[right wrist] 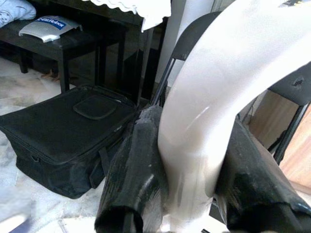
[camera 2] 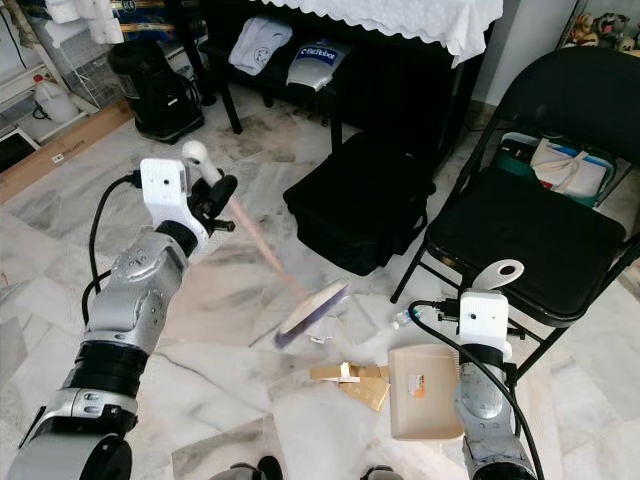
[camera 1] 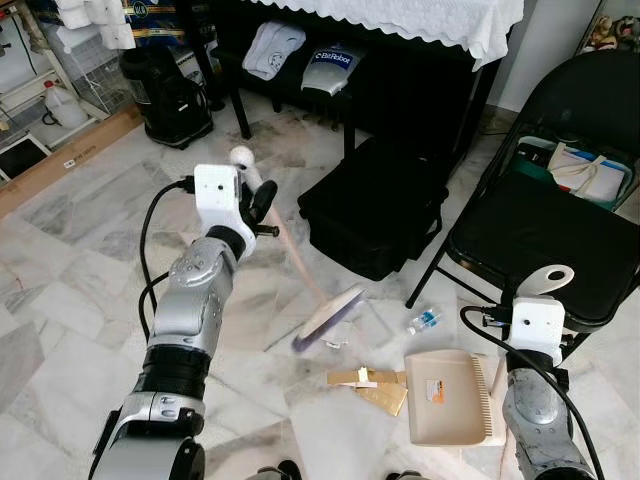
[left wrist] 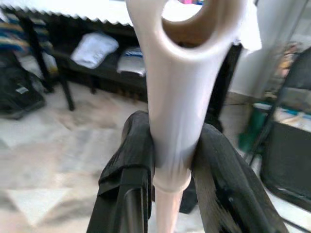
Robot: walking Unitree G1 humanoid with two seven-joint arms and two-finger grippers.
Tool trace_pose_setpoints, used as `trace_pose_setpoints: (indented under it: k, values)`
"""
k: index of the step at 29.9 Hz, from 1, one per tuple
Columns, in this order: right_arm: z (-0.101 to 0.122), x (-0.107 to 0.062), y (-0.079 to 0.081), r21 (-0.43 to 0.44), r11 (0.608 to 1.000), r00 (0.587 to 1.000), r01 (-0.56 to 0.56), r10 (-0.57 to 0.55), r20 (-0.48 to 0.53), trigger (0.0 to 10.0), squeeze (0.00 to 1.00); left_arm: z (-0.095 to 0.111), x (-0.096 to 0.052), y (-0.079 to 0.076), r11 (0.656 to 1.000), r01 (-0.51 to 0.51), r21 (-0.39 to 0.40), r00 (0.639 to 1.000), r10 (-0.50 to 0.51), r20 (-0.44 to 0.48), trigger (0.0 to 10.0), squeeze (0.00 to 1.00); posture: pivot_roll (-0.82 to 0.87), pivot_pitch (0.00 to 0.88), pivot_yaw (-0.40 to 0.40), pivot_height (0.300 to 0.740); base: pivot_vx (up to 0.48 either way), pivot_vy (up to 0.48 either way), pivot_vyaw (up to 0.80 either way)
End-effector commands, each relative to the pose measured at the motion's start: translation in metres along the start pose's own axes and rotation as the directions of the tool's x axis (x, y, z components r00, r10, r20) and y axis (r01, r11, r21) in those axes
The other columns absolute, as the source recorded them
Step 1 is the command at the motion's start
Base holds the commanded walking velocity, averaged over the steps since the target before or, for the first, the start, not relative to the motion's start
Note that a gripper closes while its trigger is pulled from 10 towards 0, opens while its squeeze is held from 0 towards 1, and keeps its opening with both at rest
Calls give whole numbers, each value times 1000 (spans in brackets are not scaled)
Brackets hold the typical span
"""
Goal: Sweep floor
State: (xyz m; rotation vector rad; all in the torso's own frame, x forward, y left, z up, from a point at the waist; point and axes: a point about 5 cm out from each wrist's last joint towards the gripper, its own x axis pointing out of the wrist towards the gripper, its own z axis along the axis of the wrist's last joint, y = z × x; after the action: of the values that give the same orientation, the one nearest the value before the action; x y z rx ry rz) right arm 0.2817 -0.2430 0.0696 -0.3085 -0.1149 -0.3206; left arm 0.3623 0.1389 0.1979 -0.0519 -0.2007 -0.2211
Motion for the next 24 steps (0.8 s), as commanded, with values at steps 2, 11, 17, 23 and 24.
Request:
trace_pose_setpoints:
  k: [2, 11, 17, 23, 24]
  values:
    - [-7, -6, 2, 4, 1000, 999, -11, 11, -34, 10000, 0, 3, -8, 14, 991, -88, 102, 993, 80, 83, 10000, 0, -74, 182, 105, 740, 0, 0, 0]
    - [-6, -6, 6, 13, 1000, 999, -17, 17, -33, 10000, 0, -34, -23, 26, 949, -138, 284, 988, 153, -32, 10000, 0, -70, 189, 101, 740, 0, 0, 0]
    - [-6, -7, 5, 12, 1000, 999, -17, 17, -31, 10000, 0, -68, -31, 25, 952, -118, 281, 965, 177, -195, 10000, 0, -77, 198, 99, 740, 0, 0, 0]
    - [-6, -10, 5, 13, 1000, 999, -15, 15, -30, 10000, 0, -88, -36, 7, 987, -109, 120, 950, 139, -281, 10000, 0, -83, 199, 97, 740, 0, 0, 0]
    - [-6, -10, 5, 14, 1000, 999, -15, 15, -29, 10000, 0, -89, -36, 5, 989, -115, 98, 949, 138, -284, 10000, 0, -83, 199, 97, 740, 0, 0, 0]
